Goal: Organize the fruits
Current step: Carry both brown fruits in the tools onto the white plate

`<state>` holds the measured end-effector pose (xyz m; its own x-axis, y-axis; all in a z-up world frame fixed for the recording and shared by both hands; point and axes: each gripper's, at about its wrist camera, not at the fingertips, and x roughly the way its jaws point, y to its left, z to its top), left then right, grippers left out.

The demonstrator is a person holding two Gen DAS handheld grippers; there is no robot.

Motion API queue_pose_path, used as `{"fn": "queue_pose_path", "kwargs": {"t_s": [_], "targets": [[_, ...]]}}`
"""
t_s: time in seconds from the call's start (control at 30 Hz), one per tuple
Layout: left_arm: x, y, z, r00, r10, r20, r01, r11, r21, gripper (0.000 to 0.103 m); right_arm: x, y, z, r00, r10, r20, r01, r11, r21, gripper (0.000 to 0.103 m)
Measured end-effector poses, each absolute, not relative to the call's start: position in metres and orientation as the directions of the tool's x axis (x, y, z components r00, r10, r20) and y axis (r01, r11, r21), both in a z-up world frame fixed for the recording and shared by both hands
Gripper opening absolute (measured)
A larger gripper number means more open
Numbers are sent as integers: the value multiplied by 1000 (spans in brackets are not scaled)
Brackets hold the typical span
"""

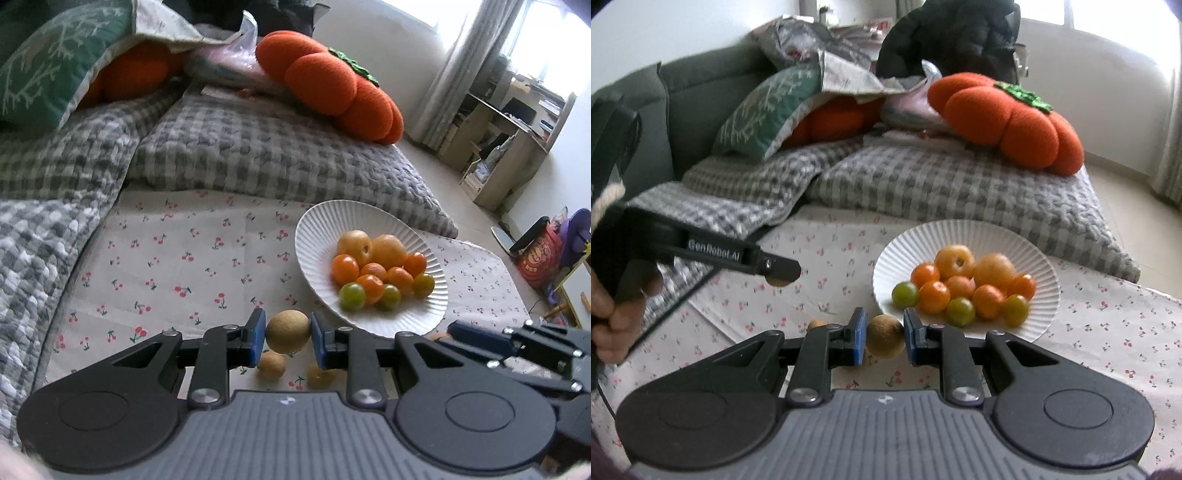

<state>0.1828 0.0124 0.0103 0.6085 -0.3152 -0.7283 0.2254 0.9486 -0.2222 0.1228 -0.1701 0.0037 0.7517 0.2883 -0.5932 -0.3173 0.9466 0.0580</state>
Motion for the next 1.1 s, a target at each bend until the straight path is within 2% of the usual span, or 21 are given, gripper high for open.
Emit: {"fn": "queue_pose_path", "kwargs": {"t_s": [0.27, 0.53, 0.93, 1.1], "targets": [[178, 6, 20, 631, -304, -714, 227, 952, -204, 15, 119, -191, 23, 788, 298, -538, -290, 951, 102, 19], [180, -9, 25, 646, -305, -700, 234, 952, -198, 15, 123, -235, 37, 831, 253, -496, -179, 965, 192, 19], [199, -52, 4, 601, -370, -709, 271, 928, -254, 15, 146, -260, 11, 791, 240, -564, -74, 951, 300, 19], [215, -57, 1, 630, -353, -692, 265, 935, -236, 15, 153, -263, 3, 780, 241, -578, -60, 948, 314, 19]]}}
